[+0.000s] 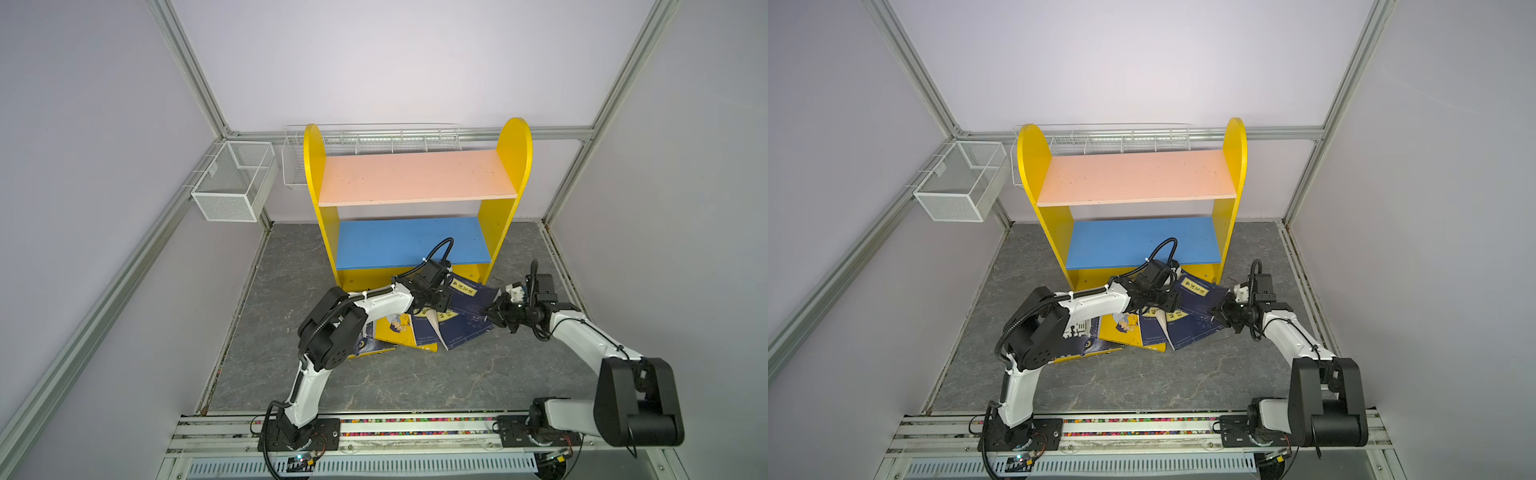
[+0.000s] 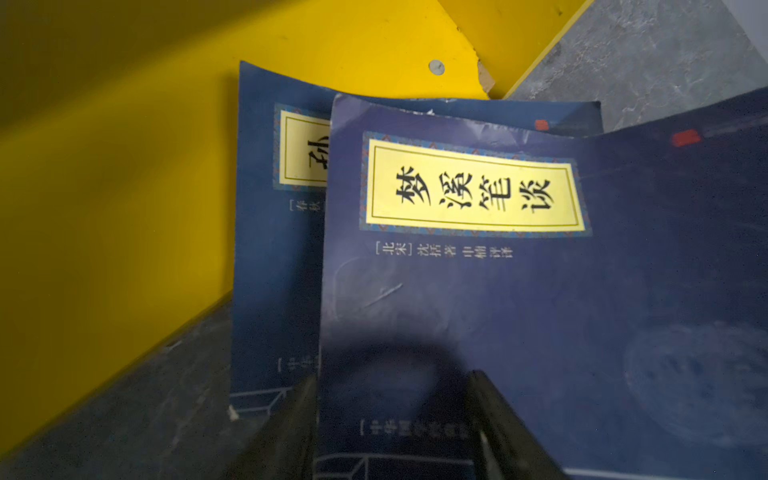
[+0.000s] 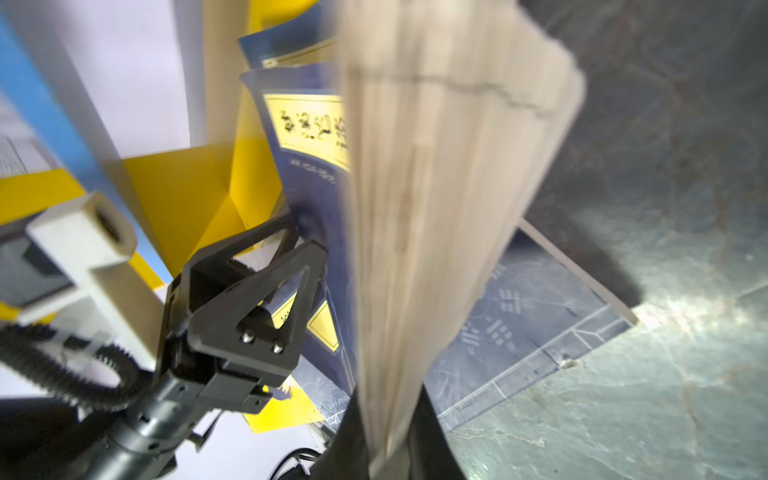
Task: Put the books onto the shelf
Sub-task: 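Lift a dark blue book onto the blue shelf with the right gripper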
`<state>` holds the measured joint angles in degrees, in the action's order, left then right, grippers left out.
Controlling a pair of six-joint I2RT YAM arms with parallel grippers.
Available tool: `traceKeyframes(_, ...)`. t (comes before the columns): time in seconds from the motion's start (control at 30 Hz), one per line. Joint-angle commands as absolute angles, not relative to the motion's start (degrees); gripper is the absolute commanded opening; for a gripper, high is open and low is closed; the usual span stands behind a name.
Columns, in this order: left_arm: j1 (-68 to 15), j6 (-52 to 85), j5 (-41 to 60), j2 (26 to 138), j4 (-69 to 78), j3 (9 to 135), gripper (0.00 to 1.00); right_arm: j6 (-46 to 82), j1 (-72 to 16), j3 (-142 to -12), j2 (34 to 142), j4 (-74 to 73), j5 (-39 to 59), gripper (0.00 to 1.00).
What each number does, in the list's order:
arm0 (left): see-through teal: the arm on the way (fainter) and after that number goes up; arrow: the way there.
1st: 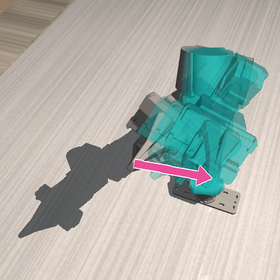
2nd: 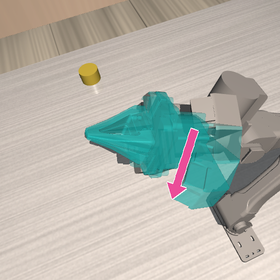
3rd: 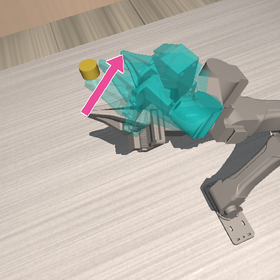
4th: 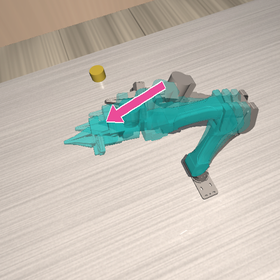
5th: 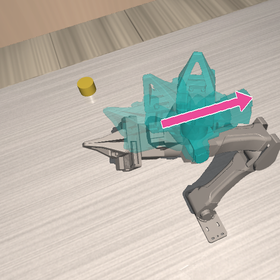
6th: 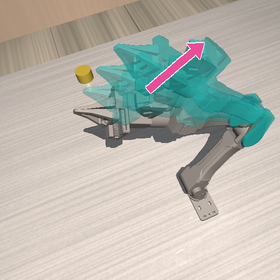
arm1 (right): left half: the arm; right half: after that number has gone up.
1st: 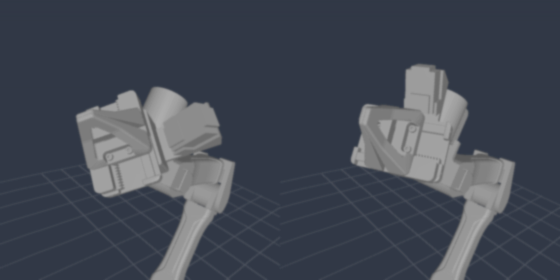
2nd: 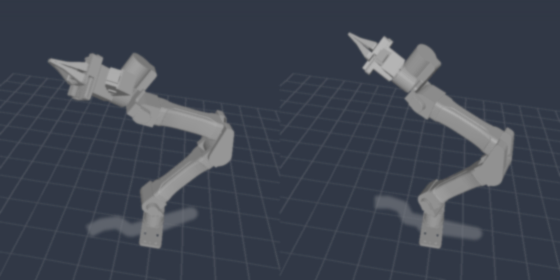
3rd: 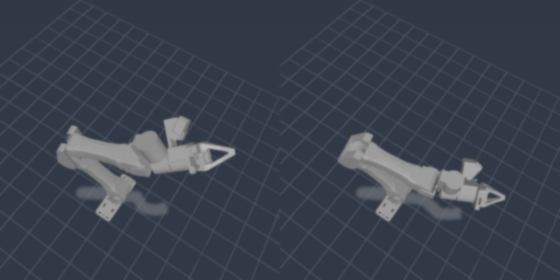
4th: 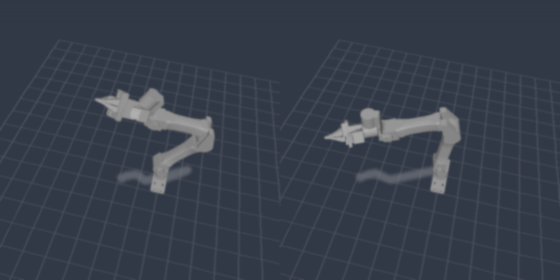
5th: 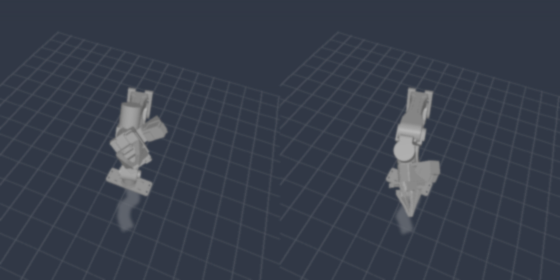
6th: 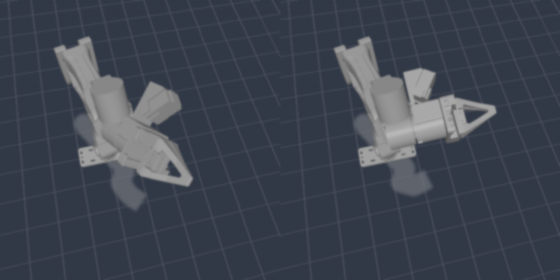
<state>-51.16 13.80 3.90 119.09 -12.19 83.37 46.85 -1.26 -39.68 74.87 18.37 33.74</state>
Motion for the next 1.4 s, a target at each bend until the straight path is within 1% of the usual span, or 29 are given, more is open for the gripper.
traceKeyframes(0.0, -53.2, 15.1, 9.2, 115.2, -9.6, 81.1, 0.61, 45.4, -1.8, -41.3, 72.8, 18.1, 33.7, 0.07)
traceKeyframes(0.13, -52.6, 18.3, 5.0, 109.8, -5.4, 77.5, 0.83, 41.4, -1.8, -43.0, 69.4, 22.1, 31.0, 0.07)
traceKeyframes(0.23, -52.3, 21.5, -1.1, 103.4, -2.1, 73.8, 0.91, 39.2, -1.9, -43.7, 64.3, 22.7, 30.5, 0.07)
traceKeyframes(0.3, -52.3, 23.9, -6.8, 98.3, -0.1, 70.7, 0.93, 38.1, -2.5, -44.4, 60.4, 22.6, 31.1, 0.07)
traceKeyframes(0.47, -52.2, 35.4, -27.1, 85.9, -2.5, 62.3, 0.94, 38.2, -5.6, -45.5, 51.4, 19.2, 33.2, 0.07)
traceKeyframes(0.57, -52.2, 48.5, -44.3, 79.2, -15.4, 58.4, 0.94, 39.0, -8.8, -48.0, 50.5, 16.8, 33.4, 0.07)
traceKeyframes(0.67, -51.4, 58.7, -51.7, 73.0, -28.8, 55.9, 0.94, 40.2, -13.1, -50.0, 52.4, 12.1, 33.5, 0.07)
traceKeyframes(0.8, -50.0, 68.6, -54.1, 64.4, -37.6, 49.2, 0.94, 39.9, -19.9, -55.6, 59.2, 8.2, 29.8, 0.07)
traceKeyframes(0.97, -43.8, 78.8, -49.5, 53.0, -44.4, 39.2, 0.94, 42.5, -26.9, -60.2, 71.4, -0.8, 25.6, 0.07)
traceKeyframes(1.03, -42.4, 79.7, -49.5, 49.2, -46.5, 37.3, 0.94, 43.1, -28.8, -62.4, 76.4, -3.5, 24.1, 0.07)
traceKeyframes(1.2, -40.3, 81.1, -50.8, 41.5, -52.2, 35.9, 0.93, 43.3, -31.6, -69.5, 87.6, -4.8, 21.8, 0.07)
traceKeyframes(1.37, -40.3, 81.0, -50.1, 41.4, -53.6, 36.0, 0.93, 45.1, -31.8, -74.8, 95.4, -5.9, 22.7, 0.07)
